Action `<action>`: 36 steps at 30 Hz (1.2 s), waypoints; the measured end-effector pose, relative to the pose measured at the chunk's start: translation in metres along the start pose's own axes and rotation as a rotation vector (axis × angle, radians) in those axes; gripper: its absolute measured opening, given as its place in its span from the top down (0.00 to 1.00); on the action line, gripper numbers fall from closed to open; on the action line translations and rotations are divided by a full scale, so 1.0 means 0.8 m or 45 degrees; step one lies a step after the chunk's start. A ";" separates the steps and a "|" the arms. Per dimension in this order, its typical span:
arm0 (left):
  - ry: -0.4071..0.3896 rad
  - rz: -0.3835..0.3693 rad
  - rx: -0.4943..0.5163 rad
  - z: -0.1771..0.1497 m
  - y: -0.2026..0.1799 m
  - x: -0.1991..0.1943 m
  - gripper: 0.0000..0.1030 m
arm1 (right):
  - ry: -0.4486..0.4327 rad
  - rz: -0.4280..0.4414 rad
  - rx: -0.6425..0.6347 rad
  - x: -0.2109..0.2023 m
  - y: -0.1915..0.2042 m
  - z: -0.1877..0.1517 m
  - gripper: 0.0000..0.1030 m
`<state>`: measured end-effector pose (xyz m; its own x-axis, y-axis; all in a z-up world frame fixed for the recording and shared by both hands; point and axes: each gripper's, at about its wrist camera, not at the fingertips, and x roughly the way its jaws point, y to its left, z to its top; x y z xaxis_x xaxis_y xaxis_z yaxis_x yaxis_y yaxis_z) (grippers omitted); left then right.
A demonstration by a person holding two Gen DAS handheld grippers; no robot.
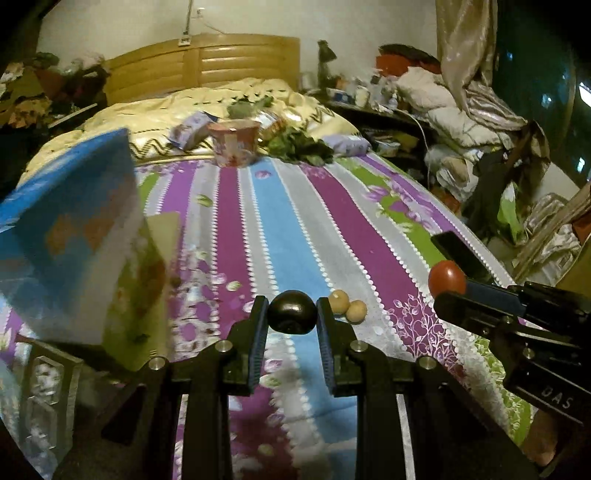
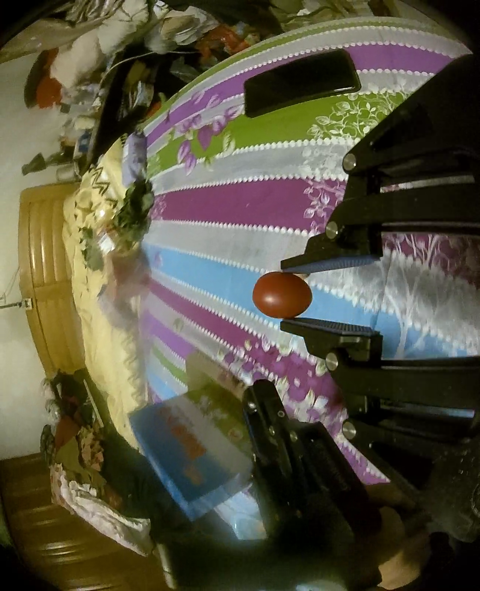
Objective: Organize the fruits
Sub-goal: 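Lift and carry the red fruit and dark plum over the light-blue basket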
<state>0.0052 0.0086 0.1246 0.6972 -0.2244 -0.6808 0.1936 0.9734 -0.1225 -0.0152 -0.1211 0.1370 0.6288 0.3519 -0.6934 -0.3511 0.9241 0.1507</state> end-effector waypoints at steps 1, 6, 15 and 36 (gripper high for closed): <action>-0.007 0.001 -0.017 0.002 0.007 -0.013 0.75 | -0.002 0.006 -0.003 -0.004 0.007 0.004 0.76; -0.052 0.035 -0.078 0.008 0.038 -0.074 0.75 | -0.022 0.047 -0.028 -0.022 0.040 0.020 0.76; -0.147 0.150 -0.217 0.013 0.115 -0.189 0.75 | -0.039 0.186 -0.118 -0.037 0.126 0.048 0.76; -0.162 0.481 -0.543 -0.063 0.311 -0.357 0.75 | 0.104 0.498 -0.386 -0.015 0.332 0.084 0.76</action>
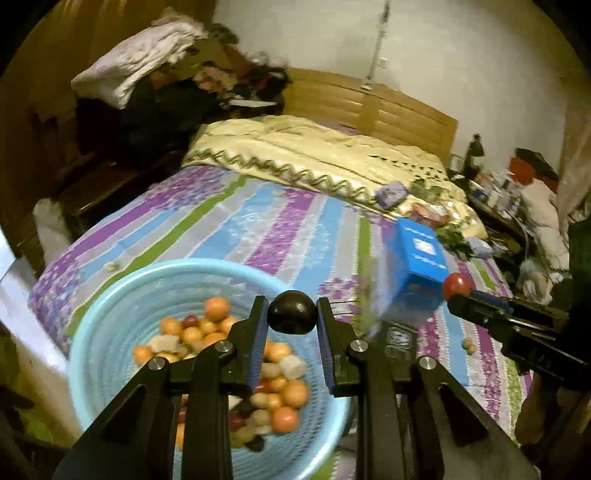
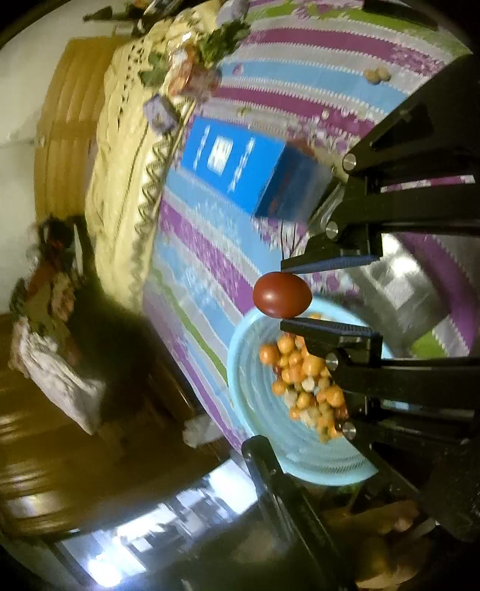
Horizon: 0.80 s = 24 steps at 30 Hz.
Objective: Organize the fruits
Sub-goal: 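Lift and carry the red fruit and dark plum over the light-blue basket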
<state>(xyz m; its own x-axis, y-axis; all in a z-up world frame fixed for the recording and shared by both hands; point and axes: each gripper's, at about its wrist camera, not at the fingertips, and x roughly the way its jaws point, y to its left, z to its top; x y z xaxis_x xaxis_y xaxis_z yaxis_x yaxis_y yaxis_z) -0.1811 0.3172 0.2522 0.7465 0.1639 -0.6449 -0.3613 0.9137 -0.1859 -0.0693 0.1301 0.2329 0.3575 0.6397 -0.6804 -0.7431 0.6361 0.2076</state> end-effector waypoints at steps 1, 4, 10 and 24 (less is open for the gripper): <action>0.006 0.006 -0.008 -0.001 0.007 -0.001 0.75 | 0.010 0.010 -0.012 0.005 0.007 0.004 0.76; 0.027 0.037 -0.046 -0.003 0.036 -0.002 0.75 | 0.058 0.046 -0.037 0.024 0.026 0.014 0.76; 0.075 0.077 -0.101 -0.008 0.081 0.001 0.75 | 0.189 0.092 -0.098 0.064 0.062 0.030 0.76; 0.291 0.108 -0.220 -0.031 0.150 0.038 0.75 | 0.448 0.118 -0.163 0.121 0.094 0.023 0.76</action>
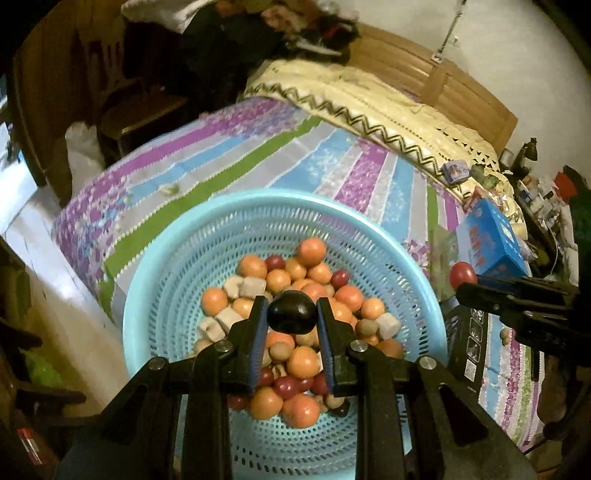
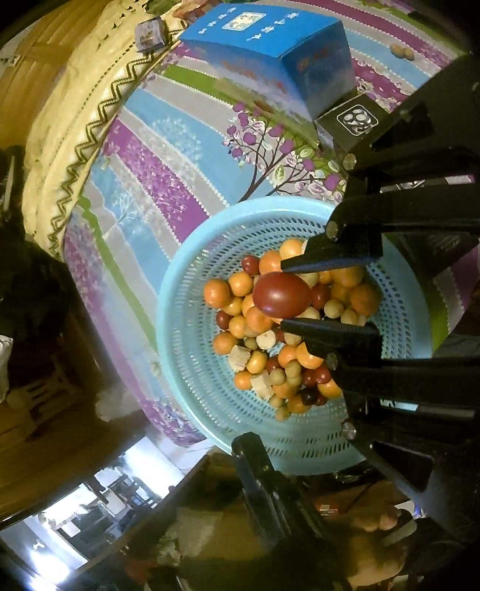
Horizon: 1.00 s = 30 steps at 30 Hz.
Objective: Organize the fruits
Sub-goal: 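Lift and carry the red fruit and dark plum over the light-blue basket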
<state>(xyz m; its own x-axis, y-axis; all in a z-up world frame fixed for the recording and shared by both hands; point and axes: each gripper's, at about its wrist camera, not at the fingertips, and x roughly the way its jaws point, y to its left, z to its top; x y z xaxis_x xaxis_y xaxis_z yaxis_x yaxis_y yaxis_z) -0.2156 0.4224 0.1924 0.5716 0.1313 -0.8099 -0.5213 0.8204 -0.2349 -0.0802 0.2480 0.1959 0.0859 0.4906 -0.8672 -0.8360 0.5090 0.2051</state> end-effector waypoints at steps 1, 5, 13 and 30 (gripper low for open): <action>0.013 0.000 -0.007 0.000 0.003 0.003 0.75 | 0.006 -0.002 0.000 0.002 0.000 0.001 0.76; 0.046 -0.005 -0.026 0.000 0.010 0.011 0.75 | 0.023 -0.006 -0.006 0.005 0.003 0.002 0.76; 0.084 -0.016 -0.020 -0.003 0.007 0.022 0.75 | 0.040 -0.004 -0.010 0.011 0.003 0.002 0.76; 0.093 -0.014 -0.019 -0.004 0.008 0.031 0.75 | 0.047 0.007 -0.009 0.020 0.002 0.002 0.75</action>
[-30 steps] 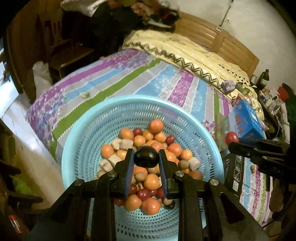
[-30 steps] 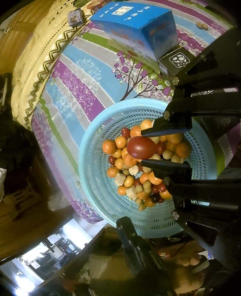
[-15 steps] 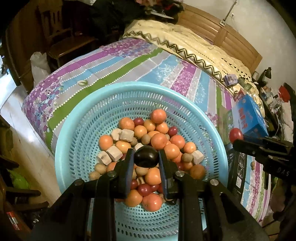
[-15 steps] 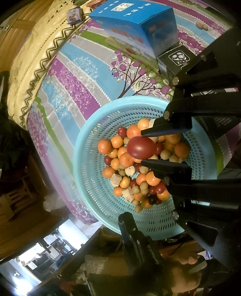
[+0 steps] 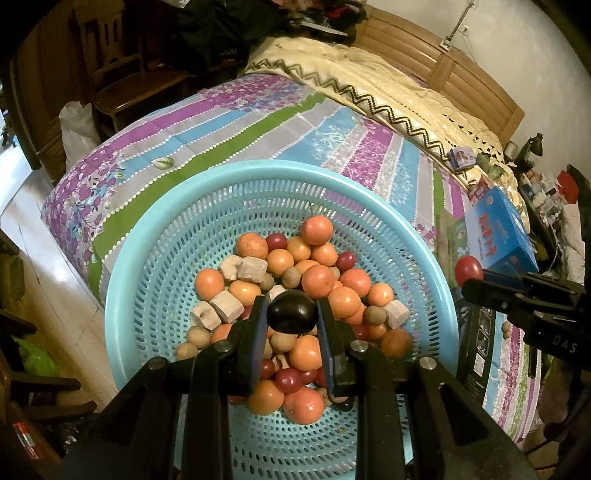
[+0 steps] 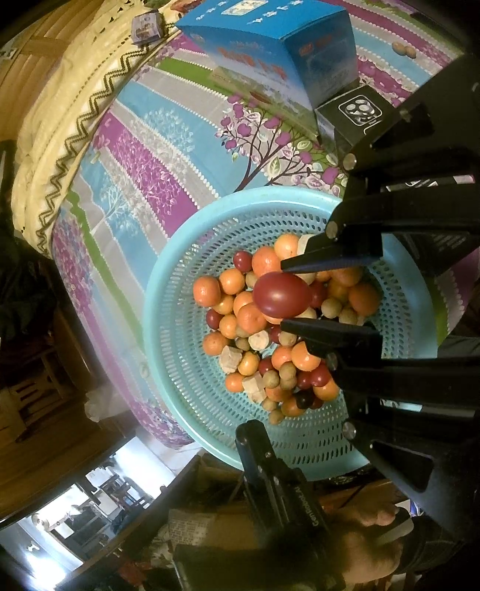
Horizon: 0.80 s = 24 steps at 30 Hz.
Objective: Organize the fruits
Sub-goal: 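Lift and carry the red fruit and dark plum over the light-blue basket, then open both tools to release the red fruit and dark plum into the basket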
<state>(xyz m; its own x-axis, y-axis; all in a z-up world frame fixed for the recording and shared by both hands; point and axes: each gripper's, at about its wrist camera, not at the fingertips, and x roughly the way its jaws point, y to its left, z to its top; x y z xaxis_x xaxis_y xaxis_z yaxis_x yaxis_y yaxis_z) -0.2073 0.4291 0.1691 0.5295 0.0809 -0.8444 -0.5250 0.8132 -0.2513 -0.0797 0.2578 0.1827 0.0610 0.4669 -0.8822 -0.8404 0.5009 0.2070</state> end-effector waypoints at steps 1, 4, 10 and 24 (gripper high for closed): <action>0.001 0.002 -0.001 0.000 0.000 0.001 0.75 | 0.000 0.001 0.000 0.001 0.000 0.000 0.75; 0.006 0.009 -0.006 0.000 0.002 0.006 0.75 | 0.002 0.000 -0.002 0.002 0.000 0.000 0.75; 0.006 0.037 -0.018 0.000 0.006 0.010 0.61 | 0.001 0.000 -0.019 0.006 0.003 -0.001 0.74; -0.011 0.038 -0.004 0.000 0.002 0.010 0.42 | -0.054 -0.057 -0.054 -0.003 0.003 -0.002 0.42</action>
<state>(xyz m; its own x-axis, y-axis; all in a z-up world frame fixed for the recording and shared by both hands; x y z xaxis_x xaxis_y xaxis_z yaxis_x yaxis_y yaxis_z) -0.2041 0.4312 0.1616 0.5196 0.1099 -0.8473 -0.5426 0.8085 -0.2279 -0.0827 0.2570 0.1849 0.1209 0.4758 -0.8712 -0.8584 0.4909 0.1491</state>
